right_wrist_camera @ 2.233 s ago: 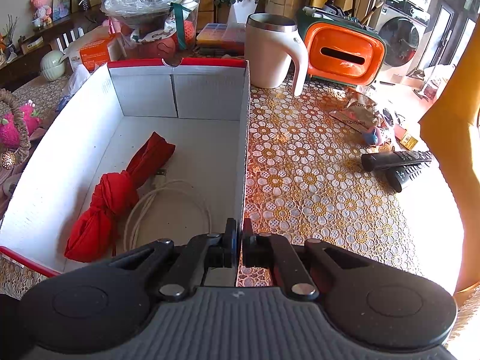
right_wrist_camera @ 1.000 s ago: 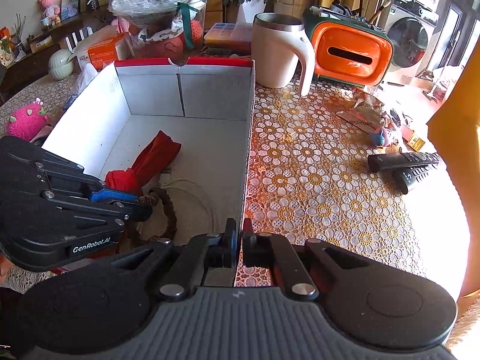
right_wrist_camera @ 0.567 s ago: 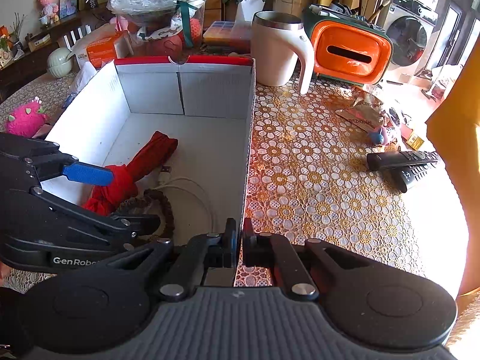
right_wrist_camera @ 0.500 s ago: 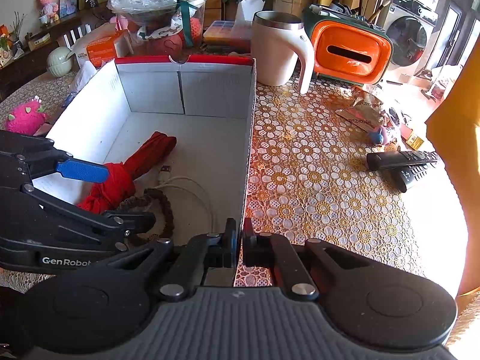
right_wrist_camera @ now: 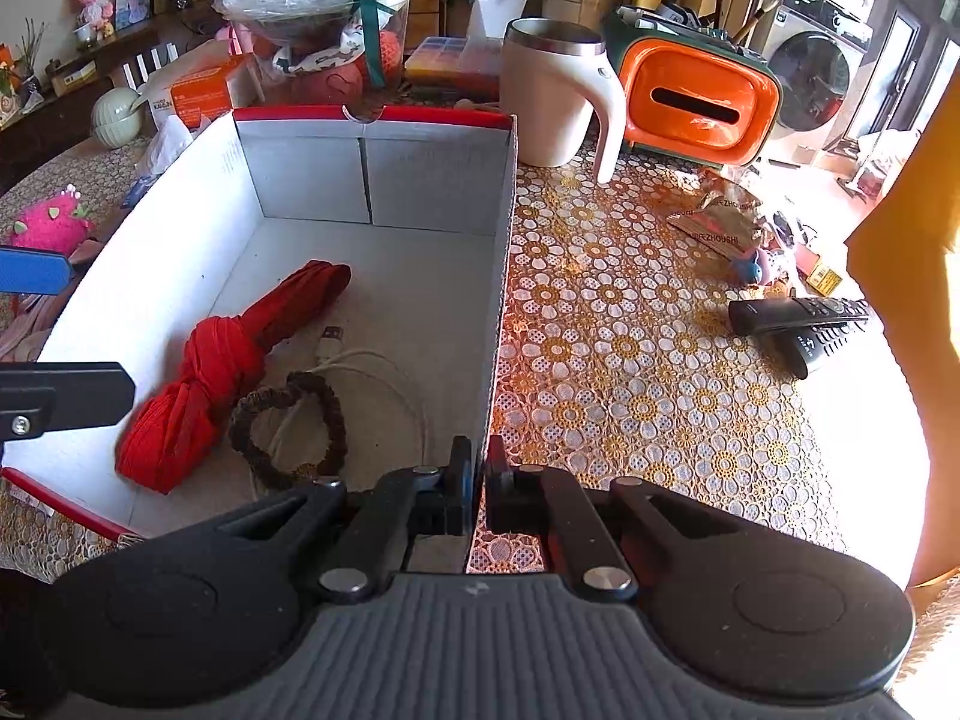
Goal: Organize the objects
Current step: 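Move the left gripper to the pink bag and grasp the white round item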
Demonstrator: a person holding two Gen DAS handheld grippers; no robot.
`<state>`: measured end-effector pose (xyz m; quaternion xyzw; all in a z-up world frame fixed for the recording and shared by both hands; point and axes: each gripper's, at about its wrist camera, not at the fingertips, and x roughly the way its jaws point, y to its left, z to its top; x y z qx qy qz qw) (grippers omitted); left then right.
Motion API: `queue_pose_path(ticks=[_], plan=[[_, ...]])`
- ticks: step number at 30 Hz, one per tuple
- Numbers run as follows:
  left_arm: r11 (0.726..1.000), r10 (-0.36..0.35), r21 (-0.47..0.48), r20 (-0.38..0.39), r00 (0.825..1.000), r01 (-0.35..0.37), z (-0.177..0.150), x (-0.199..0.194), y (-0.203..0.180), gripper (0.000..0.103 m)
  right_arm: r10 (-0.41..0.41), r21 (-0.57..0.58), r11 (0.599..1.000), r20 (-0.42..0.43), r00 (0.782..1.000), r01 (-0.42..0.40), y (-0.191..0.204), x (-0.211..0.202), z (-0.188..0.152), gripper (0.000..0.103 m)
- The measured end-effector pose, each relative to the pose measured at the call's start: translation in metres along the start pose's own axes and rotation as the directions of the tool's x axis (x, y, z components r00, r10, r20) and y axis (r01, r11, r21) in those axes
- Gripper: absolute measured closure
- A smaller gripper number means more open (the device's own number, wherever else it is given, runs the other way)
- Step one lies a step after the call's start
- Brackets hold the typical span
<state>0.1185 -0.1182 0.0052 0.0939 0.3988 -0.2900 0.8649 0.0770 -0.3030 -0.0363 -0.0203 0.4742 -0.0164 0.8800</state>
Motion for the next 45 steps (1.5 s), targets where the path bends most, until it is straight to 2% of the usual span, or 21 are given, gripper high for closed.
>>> queue_pose_path(ticks=[5,14,21,25,29,34,38,40,42,45], plan=[[0.998,0.061,-0.027,0.027,0.998,-0.061,-0.011,-0.023,0.024,0.002,-0.003,0.000,1.000,-0.002,1.000,0.003,0.000,0.000,0.001,0.100],[0.974,0.191,-0.128,0.018,0.981,-0.187,-0.038,-0.048,0.091,0.001,-0.009,0.003,1.000,-0.007,1.000,0.009,0.001,0.000,0.000,0.100],[0.941,0.279,-0.190,-0.032,0.960,-0.280,-0.062,-0.042,0.135,0.001,-0.026,-0.004,1.000,-0.011,1.000,0.026,0.005,0.000,0.000,0.100],[0.924,0.328,-0.195,-0.042,0.944,-0.329,-0.071,-0.032,0.148,0.001,-0.031,-0.005,1.000,-0.014,0.999,0.031,0.006,0.000,0.000,0.100],[0.920,0.352,-0.174,-0.031,0.935,-0.352,-0.081,-0.024,0.152,0.002,-0.041,-0.011,0.999,-0.017,0.999,0.041,0.008,0.000,0.001,0.100],[0.924,0.356,-0.143,-0.016,0.934,-0.354,-0.087,-0.012,0.149,0.011,-0.047,-0.014,0.999,-0.020,0.999,0.047,0.010,0.000,0.001,0.100],[0.929,0.335,-0.157,-0.023,0.942,-0.334,-0.089,-0.003,0.151,0.030,-0.051,-0.016,0.999,-0.021,0.998,0.051,0.011,0.000,0.001,0.100],[0.932,0.328,-0.159,-0.022,0.945,-0.327,-0.090,0.001,0.151,0.031,-0.052,-0.018,0.998,-0.021,0.998,0.052,0.011,0.000,0.000,0.100],[0.936,0.315,-0.158,-0.027,0.949,-0.315,-0.090,0.005,0.150,0.042,-0.052,-0.018,0.999,-0.021,0.998,0.051,0.011,0.000,0.000,0.099],[0.942,0.295,-0.152,-0.042,0.954,-0.298,-0.092,0.013,0.149,0.049,-0.051,-0.018,0.999,-0.021,0.998,0.051,0.012,0.000,0.000,0.099]])
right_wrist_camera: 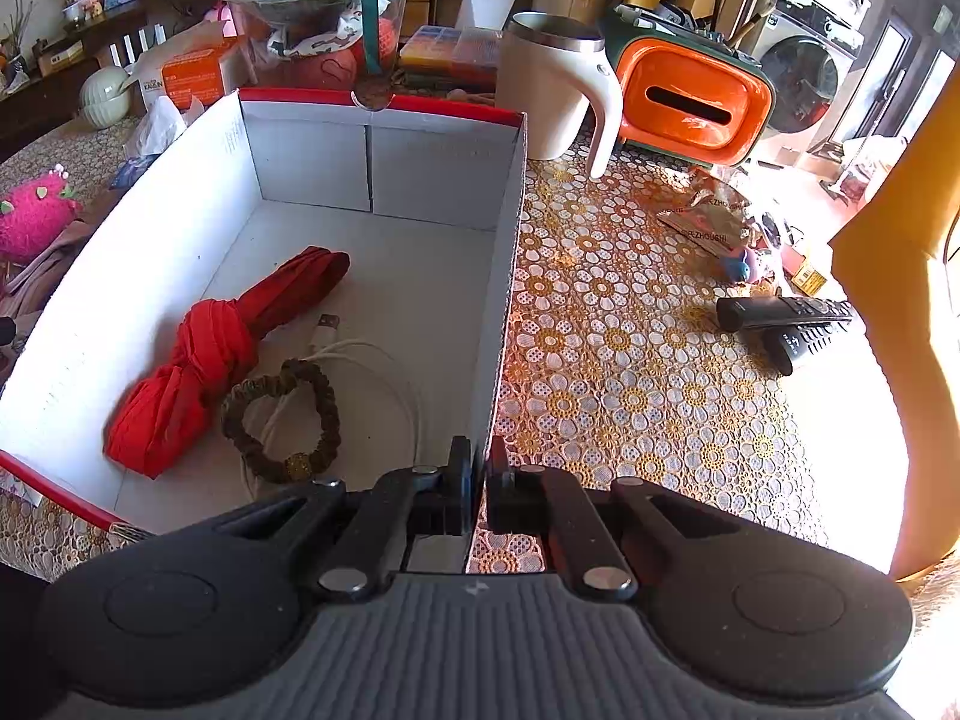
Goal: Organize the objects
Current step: 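Move the left gripper to the pink bag and grasp the white round item, then lift the white round item with the left gripper over the shoebox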
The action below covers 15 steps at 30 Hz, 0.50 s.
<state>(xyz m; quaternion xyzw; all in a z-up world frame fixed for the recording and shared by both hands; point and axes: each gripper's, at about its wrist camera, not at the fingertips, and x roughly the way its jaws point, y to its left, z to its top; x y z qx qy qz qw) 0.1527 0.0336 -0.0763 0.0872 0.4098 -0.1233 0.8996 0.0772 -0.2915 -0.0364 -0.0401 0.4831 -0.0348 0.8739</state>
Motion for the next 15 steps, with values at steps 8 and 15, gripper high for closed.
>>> queue_pose_path(ticks=[8,15], plan=[[1.000,-0.018,-0.020,-0.050,0.999,0.017,-0.008,0.019,-0.001,0.062,0.000,-0.004,1.000,0.001,1.000,0.000,0.001,0.000,-0.001,0.099],[0.999,-0.012,-0.036,-0.047,0.999,0.011,-0.011,0.020,0.002,0.067,-0.002,-0.009,1.000,0.002,1.000,0.002,0.002,-0.001,-0.001,0.099]])
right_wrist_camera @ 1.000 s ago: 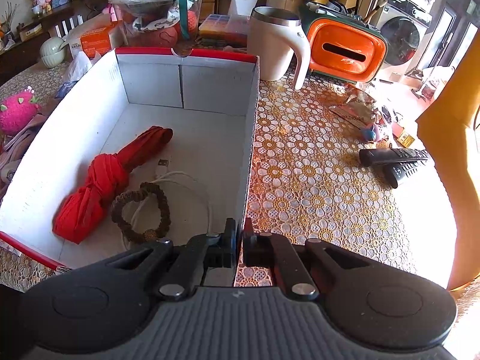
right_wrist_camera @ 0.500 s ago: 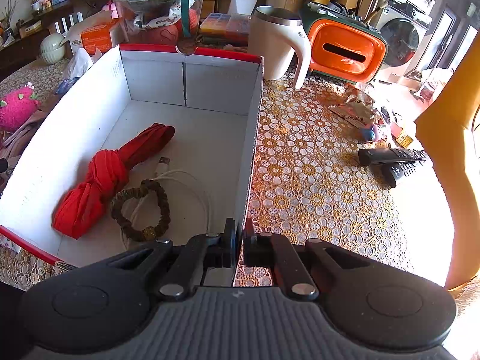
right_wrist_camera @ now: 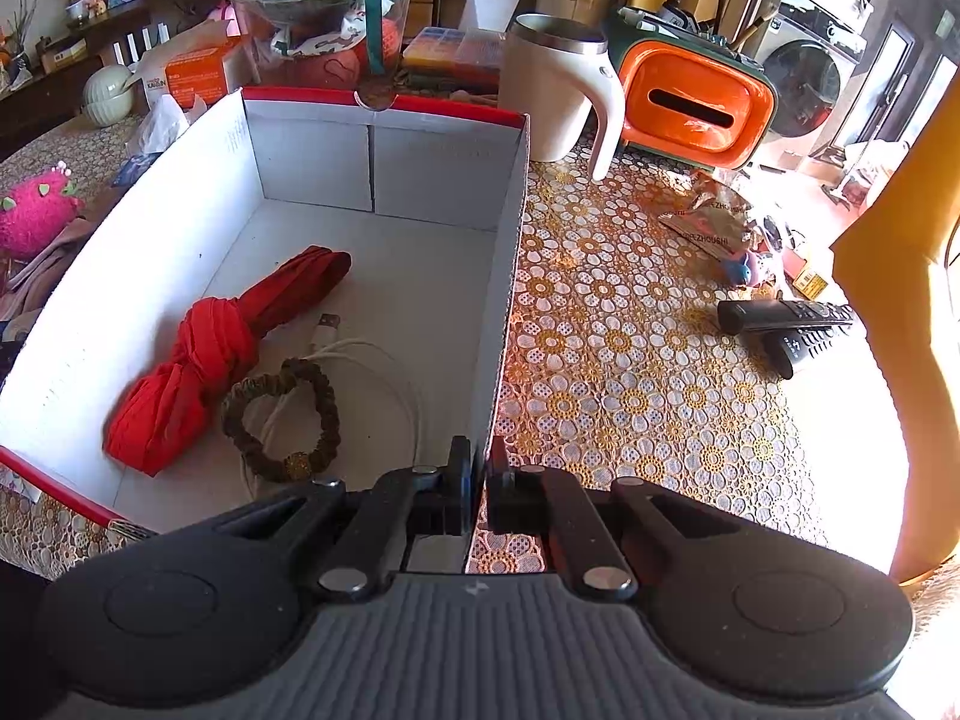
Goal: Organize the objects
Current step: 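Lift the white round item with the left gripper over the shoebox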
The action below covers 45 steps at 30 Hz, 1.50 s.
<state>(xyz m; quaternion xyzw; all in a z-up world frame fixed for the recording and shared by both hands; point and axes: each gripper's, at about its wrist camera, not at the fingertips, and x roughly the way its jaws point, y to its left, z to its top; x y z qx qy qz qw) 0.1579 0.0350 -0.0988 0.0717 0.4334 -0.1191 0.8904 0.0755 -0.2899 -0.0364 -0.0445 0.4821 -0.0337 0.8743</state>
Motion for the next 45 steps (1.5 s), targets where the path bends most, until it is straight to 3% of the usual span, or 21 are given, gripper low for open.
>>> queue_pose_path(ticks=[13,20,25,33,45], plan=[[1.000,-0.015,0.002,0.061,0.998,0.015,0.022,-0.050,-0.001,0.068,0.001,0.002,1.000,0.001,1.000,-0.001,0.000,-0.001,0.000,0.099],[0.996,-0.081,0.033,0.123,0.989,0.078,0.045,-0.088,-0.019,0.068,0.009,0.006,1.000,0.004,1.000,-0.009,-0.001,-0.001,0.001,0.099],[0.984,-0.145,0.121,0.143,0.979,0.128,0.059,-0.102,-0.055,0.068,0.015,0.012,1.000,0.006,1.000,-0.015,-0.002,-0.001,0.001,0.099],[0.958,-0.215,0.221,0.131,0.968,0.183,0.078,-0.096,-0.119,0.068,0.029,0.017,0.999,0.013,1.000,-0.029,-0.004,-0.001,-0.001,0.099],[0.922,-0.268,0.295,0.015,0.963,0.252,0.080,-0.052,-0.195,0.068,0.071,0.018,0.997,0.020,0.997,-0.072,-0.011,-0.002,-0.003,0.099]])
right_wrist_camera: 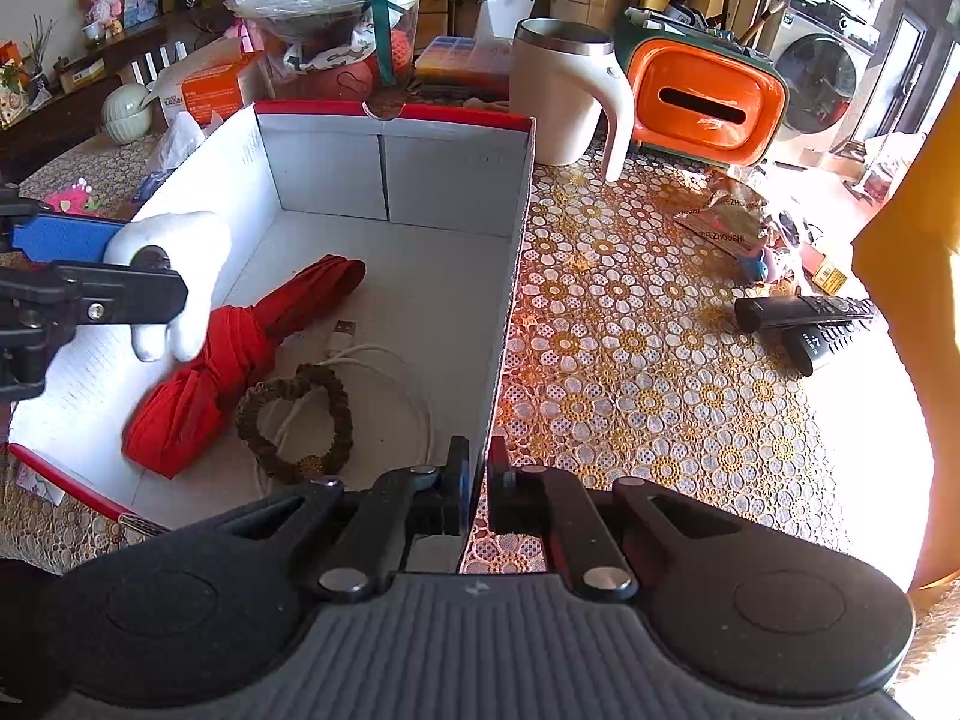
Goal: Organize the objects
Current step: 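Lift the white round item with the left gripper over the shoebox, then lower the white item into the shoebox and open the left gripper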
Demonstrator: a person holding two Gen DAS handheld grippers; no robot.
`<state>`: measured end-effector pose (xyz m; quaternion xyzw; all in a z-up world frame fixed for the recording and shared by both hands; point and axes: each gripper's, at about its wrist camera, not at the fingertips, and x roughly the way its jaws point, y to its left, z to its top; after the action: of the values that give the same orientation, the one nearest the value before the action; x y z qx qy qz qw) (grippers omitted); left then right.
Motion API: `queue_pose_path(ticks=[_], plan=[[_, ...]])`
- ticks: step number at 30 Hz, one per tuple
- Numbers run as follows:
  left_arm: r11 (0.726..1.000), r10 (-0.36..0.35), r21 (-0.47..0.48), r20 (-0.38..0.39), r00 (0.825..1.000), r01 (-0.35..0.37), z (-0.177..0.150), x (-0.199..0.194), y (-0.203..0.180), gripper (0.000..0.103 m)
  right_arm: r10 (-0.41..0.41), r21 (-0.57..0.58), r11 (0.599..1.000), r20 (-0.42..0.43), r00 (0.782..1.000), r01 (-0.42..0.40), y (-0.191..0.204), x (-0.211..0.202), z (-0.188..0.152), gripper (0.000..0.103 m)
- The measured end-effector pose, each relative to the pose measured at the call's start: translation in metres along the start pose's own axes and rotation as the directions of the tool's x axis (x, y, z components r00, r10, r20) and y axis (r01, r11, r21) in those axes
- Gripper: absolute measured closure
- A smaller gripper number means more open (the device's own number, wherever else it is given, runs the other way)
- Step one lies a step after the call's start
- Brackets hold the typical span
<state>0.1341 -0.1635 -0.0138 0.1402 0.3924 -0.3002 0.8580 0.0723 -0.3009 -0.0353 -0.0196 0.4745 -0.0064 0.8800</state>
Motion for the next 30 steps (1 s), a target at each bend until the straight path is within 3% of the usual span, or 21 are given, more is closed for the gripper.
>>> queue_pose_path(ticks=[14,25,30], plan=[[0.999,-0.008,0.036,-0.163,0.987,0.014,0.000,0.074,-0.019,0.068,0.040,0.018,0.999,-0.001,0.999,-0.040,-0.009,-0.001,-0.002,0.098],[0.997,-0.001,0.068,-0.266,0.964,0.020,-0.003,0.094,-0.022,0.067,0.036,0.014,0.999,-0.003,0.999,-0.036,-0.010,-0.001,-0.003,0.098],[0.997,0.002,0.079,-0.277,0.961,0.021,-0.003,0.095,-0.025,0.065,0.034,0.014,0.999,-0.004,0.999,-0.034,-0.010,-0.001,-0.002,0.098]])
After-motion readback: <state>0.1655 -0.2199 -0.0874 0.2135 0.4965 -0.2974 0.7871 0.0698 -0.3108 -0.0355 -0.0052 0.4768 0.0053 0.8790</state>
